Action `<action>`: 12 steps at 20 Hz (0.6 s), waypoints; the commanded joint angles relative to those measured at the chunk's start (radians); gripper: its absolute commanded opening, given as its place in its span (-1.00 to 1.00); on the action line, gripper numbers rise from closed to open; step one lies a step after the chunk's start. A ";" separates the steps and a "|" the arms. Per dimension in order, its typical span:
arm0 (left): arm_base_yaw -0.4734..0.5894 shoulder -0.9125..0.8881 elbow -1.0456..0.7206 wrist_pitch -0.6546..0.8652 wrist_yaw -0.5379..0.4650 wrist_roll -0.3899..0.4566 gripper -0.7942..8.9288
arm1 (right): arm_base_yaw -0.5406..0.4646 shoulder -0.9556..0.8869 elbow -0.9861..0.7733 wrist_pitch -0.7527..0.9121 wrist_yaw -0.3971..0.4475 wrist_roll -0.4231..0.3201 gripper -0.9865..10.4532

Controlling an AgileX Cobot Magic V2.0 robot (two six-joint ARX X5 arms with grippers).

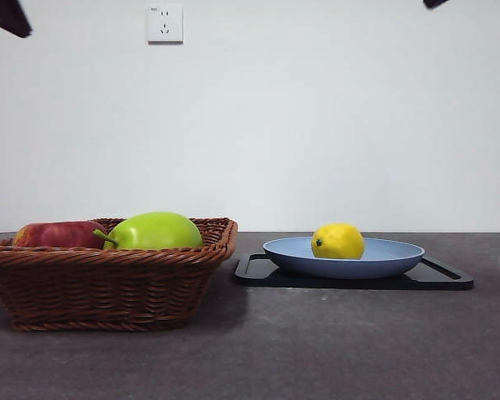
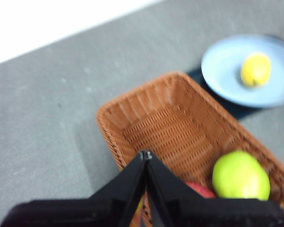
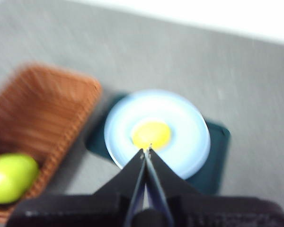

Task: Take the lemon from the basket,put the lemon in the plate,hand out the plate

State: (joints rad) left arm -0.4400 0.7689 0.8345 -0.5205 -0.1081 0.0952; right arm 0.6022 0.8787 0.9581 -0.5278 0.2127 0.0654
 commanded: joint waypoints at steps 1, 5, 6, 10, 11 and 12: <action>0.003 -0.121 -0.098 0.086 0.008 -0.079 -0.82 | 0.024 -0.112 -0.134 0.114 0.012 -0.003 -0.82; 0.003 -0.344 -0.248 0.109 0.013 -0.164 -0.82 | 0.041 -0.336 -0.379 0.321 0.051 0.031 -0.82; 0.003 -0.384 -0.262 0.109 0.013 -0.179 -0.82 | 0.040 -0.377 -0.416 0.337 0.058 0.054 -0.82; 0.003 -0.422 -0.263 0.108 0.023 -0.200 -0.82 | 0.040 -0.404 -0.432 0.327 0.059 0.076 -0.82; 0.003 -0.420 -0.263 0.108 0.023 -0.200 -0.82 | 0.040 -0.404 -0.432 0.327 0.058 0.076 -0.82; 0.003 -0.418 -0.264 0.108 0.024 -0.200 -0.82 | 0.040 -0.404 -0.432 0.327 0.055 0.076 -0.82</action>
State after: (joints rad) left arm -0.4355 0.3477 0.5659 -0.4191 -0.0895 -0.0925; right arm 0.6346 0.4728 0.5198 -0.2111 0.2646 0.1242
